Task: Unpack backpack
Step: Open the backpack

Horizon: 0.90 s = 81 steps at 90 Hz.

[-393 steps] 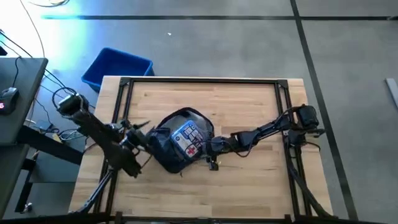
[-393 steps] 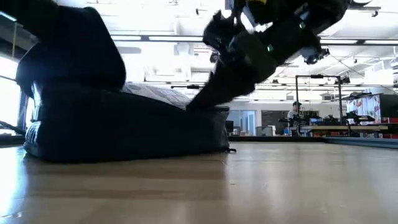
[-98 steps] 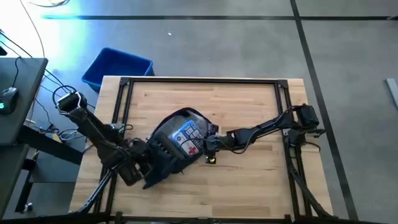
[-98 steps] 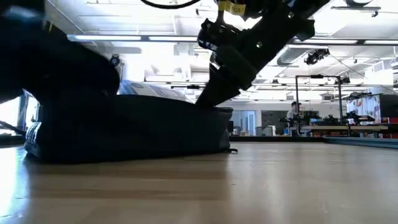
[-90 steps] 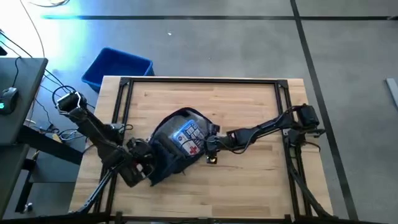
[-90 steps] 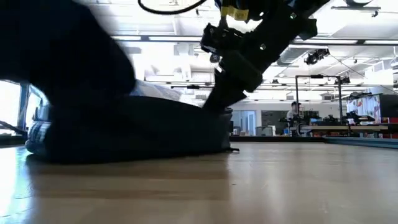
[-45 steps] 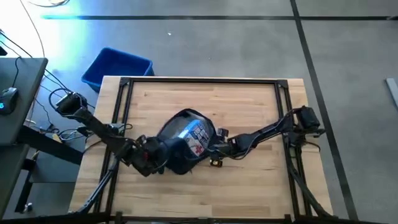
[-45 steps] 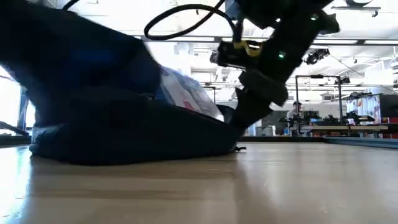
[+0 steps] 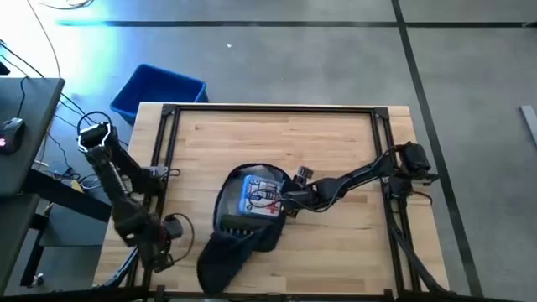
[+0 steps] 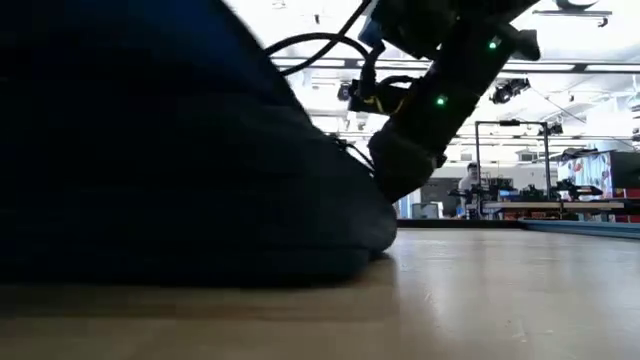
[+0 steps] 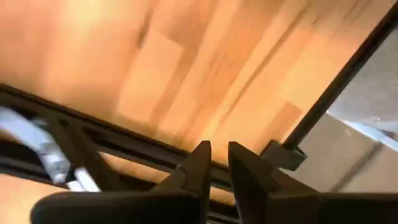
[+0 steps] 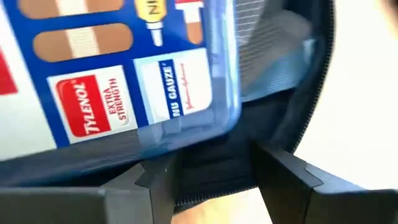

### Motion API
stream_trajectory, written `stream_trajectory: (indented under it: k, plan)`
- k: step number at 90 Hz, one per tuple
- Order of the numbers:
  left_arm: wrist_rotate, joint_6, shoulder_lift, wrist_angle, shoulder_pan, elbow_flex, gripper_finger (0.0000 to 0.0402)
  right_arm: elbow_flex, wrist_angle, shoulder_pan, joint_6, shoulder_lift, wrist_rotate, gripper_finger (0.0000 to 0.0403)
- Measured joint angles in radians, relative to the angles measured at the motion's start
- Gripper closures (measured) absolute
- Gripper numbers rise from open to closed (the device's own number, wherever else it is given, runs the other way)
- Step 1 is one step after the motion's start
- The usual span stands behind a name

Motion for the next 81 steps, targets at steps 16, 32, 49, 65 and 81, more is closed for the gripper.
stream_trajectory:
  k: [16, 32, 49, 65, 81]
  plan:
    - [-0.507, 0.188, 0.0, -0.016, -0.006, 0.076, 0.0367, 0.0, 0.021, 0.0, -0.007, -0.007, 0.095, 0.0224]
    - [-0.858, 0.423, 0.008, 0.195, 0.059, 0.077, 0.0367, 0.001, 0.049, 0.009, -0.06, -0.039, 0.076, 0.0224]
    - [-0.574, 0.606, 0.039, 0.493, 0.215, 0.026, 0.0367, 0.003, 0.055, -0.012, -0.132, -0.055, -0.159, 0.0224]
    - [-0.388, 0.754, 0.131, 0.736, 0.334, -0.034, 0.0367, 0.003, 0.027, -0.07, -0.144, -0.055, -0.198, 0.0224]
    - [-0.342, 0.76, 0.241, 0.652, 0.438, -0.036, 0.0367, 0.005, -0.135, -0.092, -0.152, -0.055, -0.22, 0.0224]
